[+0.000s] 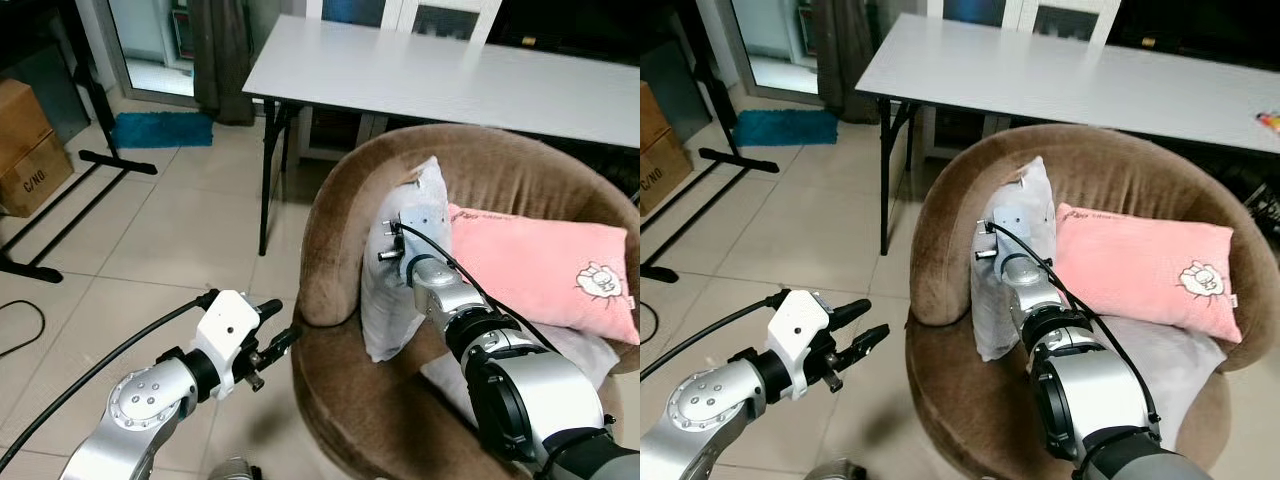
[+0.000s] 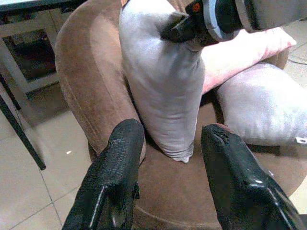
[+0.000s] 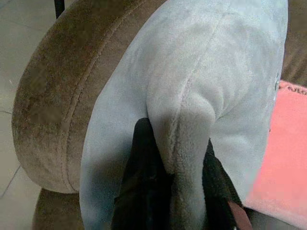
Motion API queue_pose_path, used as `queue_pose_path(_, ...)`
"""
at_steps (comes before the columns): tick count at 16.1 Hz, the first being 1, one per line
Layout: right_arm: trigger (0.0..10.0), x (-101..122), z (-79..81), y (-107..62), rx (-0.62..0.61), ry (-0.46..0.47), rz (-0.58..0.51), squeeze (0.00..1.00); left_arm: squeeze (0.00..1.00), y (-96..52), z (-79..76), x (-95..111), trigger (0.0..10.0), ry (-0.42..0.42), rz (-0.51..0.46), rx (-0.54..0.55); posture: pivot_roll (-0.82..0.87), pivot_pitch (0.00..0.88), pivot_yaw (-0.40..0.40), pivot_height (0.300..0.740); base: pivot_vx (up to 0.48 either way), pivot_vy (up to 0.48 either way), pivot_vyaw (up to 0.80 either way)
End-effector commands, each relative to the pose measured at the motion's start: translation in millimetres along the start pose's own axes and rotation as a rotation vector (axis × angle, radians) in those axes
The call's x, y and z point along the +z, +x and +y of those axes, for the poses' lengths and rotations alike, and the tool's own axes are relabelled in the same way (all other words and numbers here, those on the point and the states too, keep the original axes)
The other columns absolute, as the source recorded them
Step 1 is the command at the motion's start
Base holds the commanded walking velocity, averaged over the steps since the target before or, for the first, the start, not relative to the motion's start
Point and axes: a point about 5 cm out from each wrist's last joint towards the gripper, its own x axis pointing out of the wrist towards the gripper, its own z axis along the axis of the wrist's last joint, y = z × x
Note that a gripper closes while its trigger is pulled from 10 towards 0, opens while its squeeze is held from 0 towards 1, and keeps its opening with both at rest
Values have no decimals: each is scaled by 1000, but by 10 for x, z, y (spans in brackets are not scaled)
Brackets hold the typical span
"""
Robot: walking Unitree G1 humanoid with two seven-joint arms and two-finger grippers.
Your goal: Move the pillow to the sofa from floor
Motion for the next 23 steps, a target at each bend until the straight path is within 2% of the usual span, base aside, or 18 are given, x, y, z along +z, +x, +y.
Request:
queue_pose_path(1, 10000, 0, -33, 5, 2, 34, 17, 0, 0, 7, -35, 28, 10000, 1, -5, -7, 62, 0, -114, 740, 0, 0, 0)
queue_pose_path(2, 10000, 99, -46, 9, -3, 64, -28, 1000, 0, 11, -24, 26, 10000, 1, -4, -4, 61, 0, -112, 740, 0, 0, 0)
queue_pose_path(3, 10000, 250, -69, 11, 11, 94, -94, 1000, 0, 21, -8, 27, 10000, 4, -5, -2, 59, 0, -107, 740, 0, 0, 0)
queue_pose_path(6, 10000, 622, -164, -12, 91, 88, -244, 1000, 0, 55, 71, 74, 10000, 9, -33, 31, 56, 0, -94, 740, 0, 0, 0)
queue_pose_path(8, 10000, 690, -203, -26, 99, 94, -282, 1000, 0, 77, 124, 93, 10000, 3, -49, 59, 53, 0, -81, 740, 0, 0, 0)
queue_pose_path(11, 10000, 860, -432, -126, 89, 237, -439, 1000, 0, 123, 265, 179, 10000, 0, -95, 158, 52, 0, -62, 740, 0, 0, 0)
queue_pose_path(12, 10000, 878, -500, -210, 90, 276, -496, 1000, 0, 122, 317, 193, 10000, -6, -104, 192, 39, 0, -45, 740, 0, 0, 0)
queue_pose_path(13, 10000, 860, -523, -268, 97, 271, -516, 1000, 0, 122, 335, 202, 10000, -13, -115, 208, 32, 0, -39, 740, 0, 0, 0)
queue_pose_path(14, 10000, 756, -584, -460, 67, 219, -561, 1000, 0, 134, 370, 225, 10000, -20, -143, 258, 12, 0, -24, 740, 0, 0, 0)
queue_pose_path(15, 10000, 756, -584, -460, 67, 219, -561, 1000, 0, 134, 370, 225, 10000, -20, -143, 258, 12, 0, -24, 740, 0, 0, 0)
queue_pose_path(16, 10000, 506, -625, -681, 33, 232, -538, 1000, 0, 187, 375, 232, 10000, -20, -151, 290, -9, 0, -10, 740, 0, 0, -781)
queue_pose_path(17, 10000, 313, -640, -831, -13, 241, -514, 1000, 0, 235, 393, 232, 10000, -11, -156, 305, -15, 0, -7, 740, 0, 0, -788)
queue_pose_path(19, 10000, 138, -631, -932, -50, 235, -474, 1000, 0, 282, 432, 239, 10000, 9, -162, 345, -26, 0, -3, 740, 0, 0, -800)
queue_pose_path(21, 10000, -98, -511, -1080, -79, 190, -390, 1000, 0, 352, 525, 235, 10000, -10, -167, 397, -54, 0, 18, 740, 0, 0, -794)
queue_pose_path(23, 10000, -130, -445, -1110, -83, 190, -350, 1000, 0, 370, 551, 225, 10000, -4, -158, 403, -49, 0, 26, 740, 0, 0, -800)
